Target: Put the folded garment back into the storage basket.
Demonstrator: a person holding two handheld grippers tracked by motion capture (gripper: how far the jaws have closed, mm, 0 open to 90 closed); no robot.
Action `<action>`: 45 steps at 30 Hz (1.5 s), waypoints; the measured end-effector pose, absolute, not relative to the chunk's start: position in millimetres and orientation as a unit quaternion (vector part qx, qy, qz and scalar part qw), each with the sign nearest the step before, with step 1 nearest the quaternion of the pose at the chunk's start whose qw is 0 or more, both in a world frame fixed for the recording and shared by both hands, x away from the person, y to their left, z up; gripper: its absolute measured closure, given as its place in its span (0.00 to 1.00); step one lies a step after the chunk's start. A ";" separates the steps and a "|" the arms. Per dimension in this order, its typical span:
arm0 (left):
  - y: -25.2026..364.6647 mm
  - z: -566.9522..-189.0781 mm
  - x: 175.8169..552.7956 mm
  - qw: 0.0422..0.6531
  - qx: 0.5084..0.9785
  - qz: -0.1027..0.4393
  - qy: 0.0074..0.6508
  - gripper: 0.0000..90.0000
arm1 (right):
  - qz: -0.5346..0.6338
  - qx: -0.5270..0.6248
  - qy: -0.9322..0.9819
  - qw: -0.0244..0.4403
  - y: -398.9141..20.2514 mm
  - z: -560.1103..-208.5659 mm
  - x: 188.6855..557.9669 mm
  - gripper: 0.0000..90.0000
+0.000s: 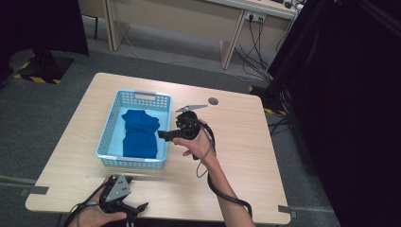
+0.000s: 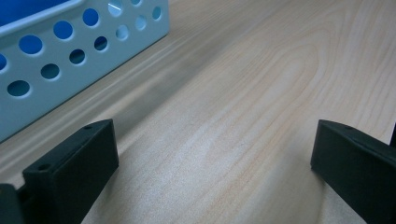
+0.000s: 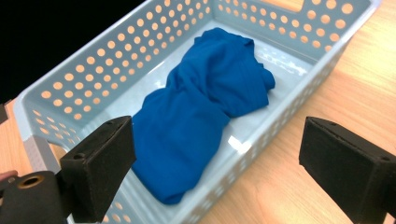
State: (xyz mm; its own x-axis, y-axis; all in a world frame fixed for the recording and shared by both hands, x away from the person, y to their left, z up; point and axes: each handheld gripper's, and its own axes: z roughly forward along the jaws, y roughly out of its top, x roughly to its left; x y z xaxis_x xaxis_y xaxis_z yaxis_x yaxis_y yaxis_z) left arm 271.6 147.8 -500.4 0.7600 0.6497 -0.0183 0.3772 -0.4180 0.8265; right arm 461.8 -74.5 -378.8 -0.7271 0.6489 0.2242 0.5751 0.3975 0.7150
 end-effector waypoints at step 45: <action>147.9 -500.6 271.7 0.443 0.827 0.153 0.311 0.00 | 0.415 0.370 0.830 0.045 -125.9 -409.2 440.2 0.13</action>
State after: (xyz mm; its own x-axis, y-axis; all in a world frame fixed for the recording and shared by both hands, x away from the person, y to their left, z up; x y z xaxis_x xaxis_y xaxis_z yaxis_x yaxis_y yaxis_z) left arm 271.7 147.9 -500.6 0.7594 0.6502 -0.0223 0.3788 -0.4140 0.8277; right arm 440.2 -125.9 -409.2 -0.7215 0.6521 0.2329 0.5774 0.3808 0.7222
